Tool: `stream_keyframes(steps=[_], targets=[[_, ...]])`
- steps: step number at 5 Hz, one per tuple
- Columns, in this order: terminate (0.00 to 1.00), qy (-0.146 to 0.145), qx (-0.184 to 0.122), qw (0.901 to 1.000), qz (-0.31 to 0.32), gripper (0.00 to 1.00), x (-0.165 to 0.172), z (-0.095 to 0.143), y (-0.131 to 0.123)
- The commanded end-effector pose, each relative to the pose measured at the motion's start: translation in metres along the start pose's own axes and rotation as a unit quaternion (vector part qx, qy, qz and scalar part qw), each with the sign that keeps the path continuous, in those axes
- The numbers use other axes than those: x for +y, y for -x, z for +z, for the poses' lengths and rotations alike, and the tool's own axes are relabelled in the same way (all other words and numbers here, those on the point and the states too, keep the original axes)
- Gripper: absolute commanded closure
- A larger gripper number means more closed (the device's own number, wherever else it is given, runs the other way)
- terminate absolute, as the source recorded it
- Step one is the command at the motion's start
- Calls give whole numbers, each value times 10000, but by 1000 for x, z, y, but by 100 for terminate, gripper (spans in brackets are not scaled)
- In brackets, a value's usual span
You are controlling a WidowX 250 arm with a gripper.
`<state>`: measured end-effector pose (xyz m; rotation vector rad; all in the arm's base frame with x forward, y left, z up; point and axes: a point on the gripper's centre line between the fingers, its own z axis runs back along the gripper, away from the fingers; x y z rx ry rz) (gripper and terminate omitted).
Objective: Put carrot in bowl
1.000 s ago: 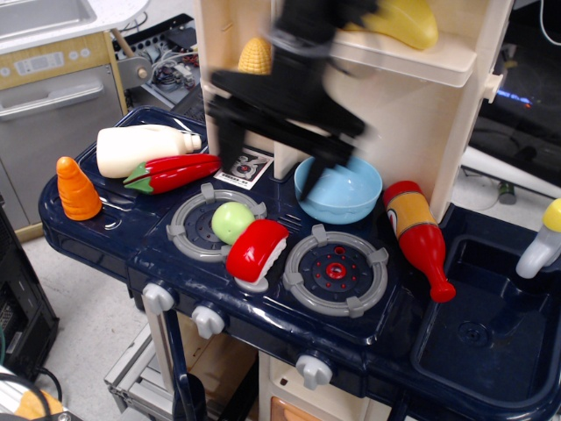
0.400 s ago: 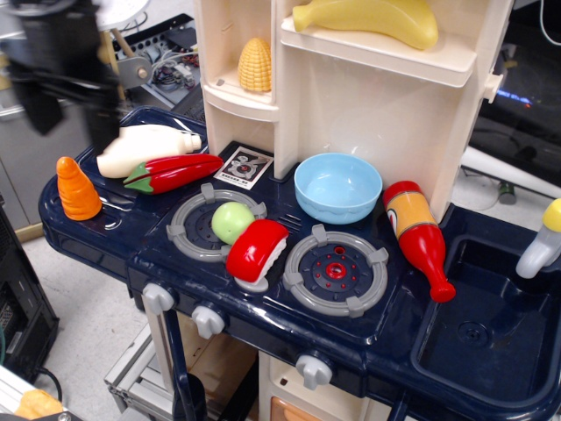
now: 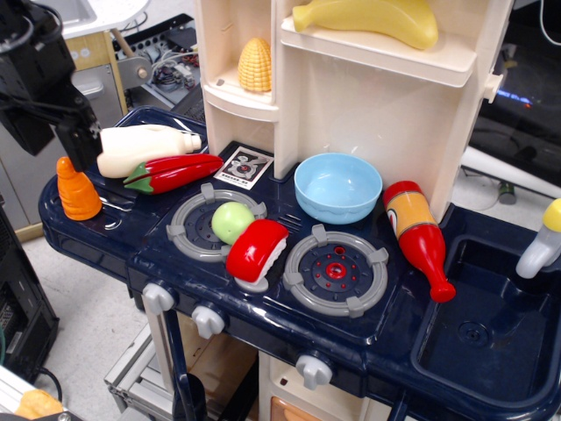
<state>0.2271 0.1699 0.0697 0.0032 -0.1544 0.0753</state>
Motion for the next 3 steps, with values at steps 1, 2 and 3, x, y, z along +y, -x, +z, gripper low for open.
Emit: stream_keyframes(steps=[1,2,3], targets=[[0,-61,-202,9998,-60,0,1,-10,1],[0,-101,-221,9997,-30,100,-5,-13,3],[0,-49,-127,9999,-16,100,-10,-7,3]])
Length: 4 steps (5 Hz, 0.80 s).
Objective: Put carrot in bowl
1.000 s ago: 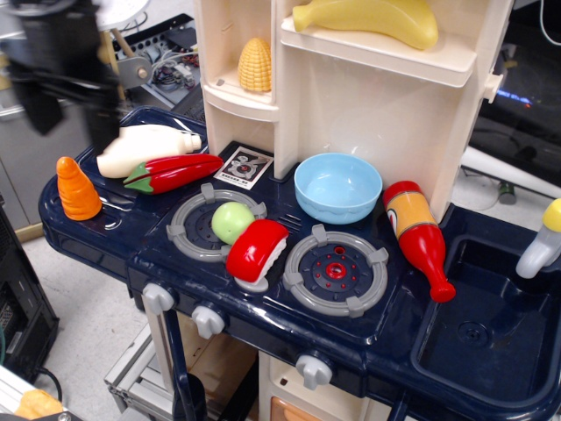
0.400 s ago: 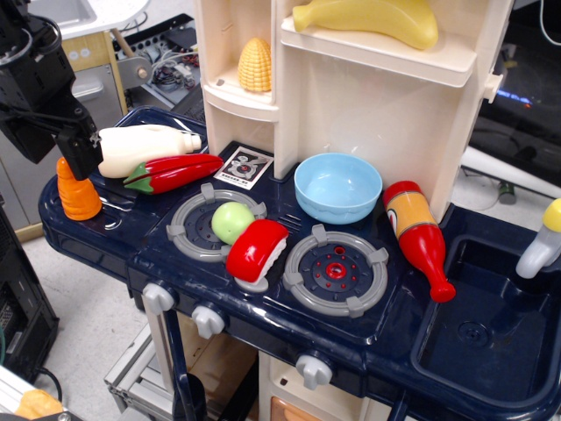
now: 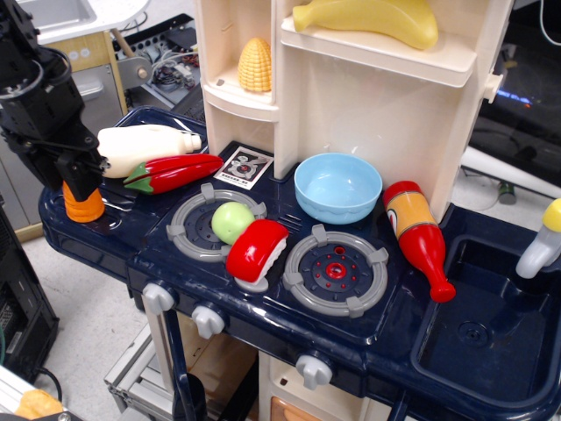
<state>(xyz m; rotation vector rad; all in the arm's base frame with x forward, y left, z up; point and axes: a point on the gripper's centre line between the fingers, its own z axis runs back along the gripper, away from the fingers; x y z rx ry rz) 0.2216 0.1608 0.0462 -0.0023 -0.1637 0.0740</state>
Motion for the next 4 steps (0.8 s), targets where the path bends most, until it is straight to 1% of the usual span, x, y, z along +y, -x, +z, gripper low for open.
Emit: stream_keyframes(steps=[1,2,3,4], targets=[[0,-6,9,9999,121,100,-34,39,-20],[0,72,-124,9988,461,100,-83,67,-38],[0,189,-511,9963,666,100,-128,80,-55],[0,306,-829,9941,627,100,-166,82,-73]])
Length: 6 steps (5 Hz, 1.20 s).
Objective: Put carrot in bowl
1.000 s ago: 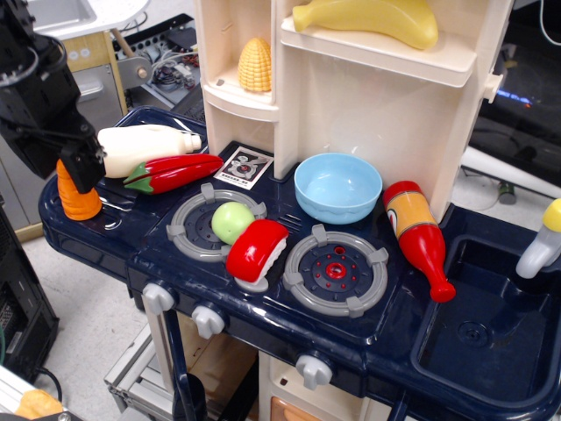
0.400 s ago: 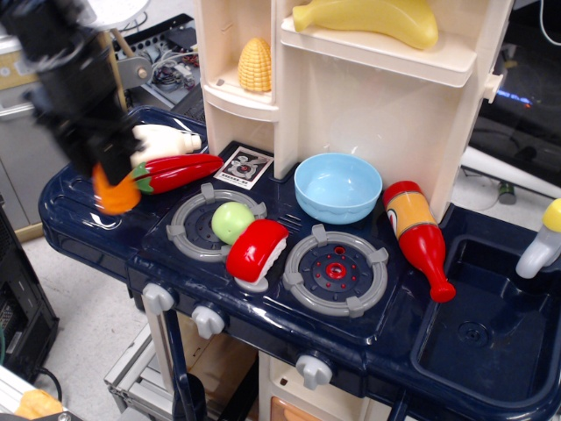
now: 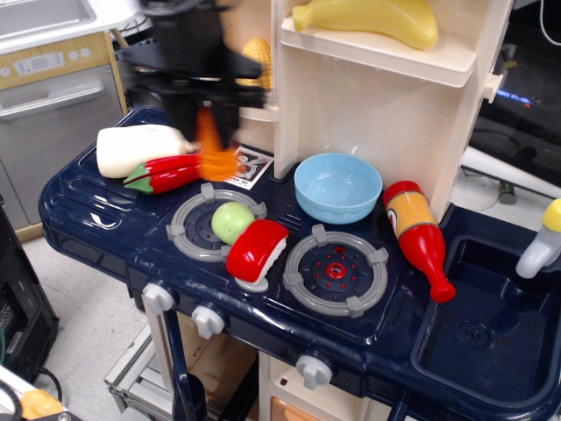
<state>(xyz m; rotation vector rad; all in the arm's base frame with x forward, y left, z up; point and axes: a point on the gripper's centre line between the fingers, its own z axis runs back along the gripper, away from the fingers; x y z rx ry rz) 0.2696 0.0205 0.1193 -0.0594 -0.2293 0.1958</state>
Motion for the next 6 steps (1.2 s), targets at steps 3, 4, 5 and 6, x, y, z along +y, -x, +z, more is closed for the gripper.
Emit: stream_keyframes(steps=[3,4,5,6], targets=[[0,272,-1246,9915,-240,0,-72,-17,-41],[0,272,-1246,9915,-240,0,-72,-17,-41],[0,272,-1246,9915,-240,0,-72,-17,-41],[0,272,-1246,9915,-240,0,-72,-17,-41]])
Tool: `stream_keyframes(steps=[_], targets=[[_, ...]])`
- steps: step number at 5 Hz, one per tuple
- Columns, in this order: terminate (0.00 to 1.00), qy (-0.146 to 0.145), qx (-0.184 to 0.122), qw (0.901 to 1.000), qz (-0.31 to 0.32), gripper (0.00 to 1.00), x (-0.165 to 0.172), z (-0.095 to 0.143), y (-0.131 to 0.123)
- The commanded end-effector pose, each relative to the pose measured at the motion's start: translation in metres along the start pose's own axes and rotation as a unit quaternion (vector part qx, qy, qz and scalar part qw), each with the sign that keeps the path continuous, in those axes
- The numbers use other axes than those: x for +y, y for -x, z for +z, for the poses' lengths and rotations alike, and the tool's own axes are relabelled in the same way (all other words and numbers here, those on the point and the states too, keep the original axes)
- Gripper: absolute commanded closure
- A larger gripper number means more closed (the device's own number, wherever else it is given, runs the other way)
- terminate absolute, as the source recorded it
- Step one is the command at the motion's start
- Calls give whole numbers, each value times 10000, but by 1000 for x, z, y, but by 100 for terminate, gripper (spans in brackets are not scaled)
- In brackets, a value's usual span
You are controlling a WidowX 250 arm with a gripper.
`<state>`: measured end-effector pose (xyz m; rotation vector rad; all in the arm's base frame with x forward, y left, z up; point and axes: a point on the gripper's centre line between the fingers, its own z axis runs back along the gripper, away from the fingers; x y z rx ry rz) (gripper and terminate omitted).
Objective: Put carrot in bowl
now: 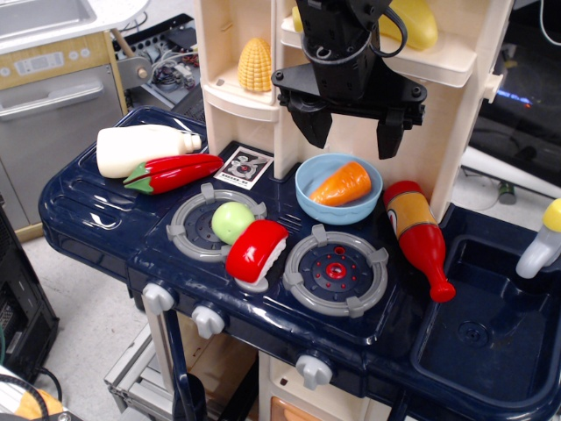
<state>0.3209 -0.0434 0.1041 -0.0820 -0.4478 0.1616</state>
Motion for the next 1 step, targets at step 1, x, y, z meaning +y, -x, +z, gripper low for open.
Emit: stream_keyframes(steps=[1], targets=[[100,37,-180,9998,-66,0,-1,10,-10]])
